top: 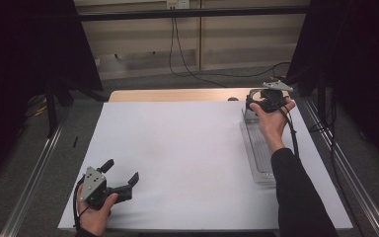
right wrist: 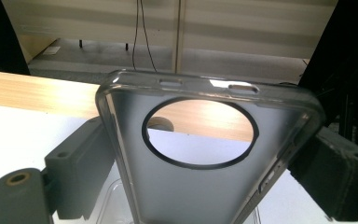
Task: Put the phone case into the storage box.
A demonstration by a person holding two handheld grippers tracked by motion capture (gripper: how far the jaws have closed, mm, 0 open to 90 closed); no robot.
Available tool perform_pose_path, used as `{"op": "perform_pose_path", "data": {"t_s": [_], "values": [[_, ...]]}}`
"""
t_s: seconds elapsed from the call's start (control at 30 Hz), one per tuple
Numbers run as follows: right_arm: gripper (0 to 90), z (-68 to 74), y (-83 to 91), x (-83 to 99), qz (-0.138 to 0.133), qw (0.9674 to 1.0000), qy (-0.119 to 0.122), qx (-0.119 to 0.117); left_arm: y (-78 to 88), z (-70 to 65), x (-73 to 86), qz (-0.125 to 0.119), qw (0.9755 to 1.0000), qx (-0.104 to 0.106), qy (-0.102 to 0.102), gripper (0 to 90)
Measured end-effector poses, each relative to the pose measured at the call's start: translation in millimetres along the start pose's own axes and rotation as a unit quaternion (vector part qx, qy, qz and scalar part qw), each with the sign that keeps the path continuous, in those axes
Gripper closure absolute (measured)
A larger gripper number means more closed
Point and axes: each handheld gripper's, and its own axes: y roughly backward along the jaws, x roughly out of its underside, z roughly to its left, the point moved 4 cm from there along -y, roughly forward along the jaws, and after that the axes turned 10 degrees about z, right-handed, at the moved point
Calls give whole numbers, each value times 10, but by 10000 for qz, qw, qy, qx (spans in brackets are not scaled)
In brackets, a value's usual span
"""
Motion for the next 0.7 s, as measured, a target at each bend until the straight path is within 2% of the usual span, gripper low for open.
{"op": "perform_pose_path", "data": {"t_s": [0.43,0.7], "values": [[110,-10,-47,-18,-40,10000,1,-20,-1,9,8,34,10000,-19,-26,35],[109,-16,-79,-26,-50,10000,-63,57,2,11,6,19,10000,-17,1,35]]}}
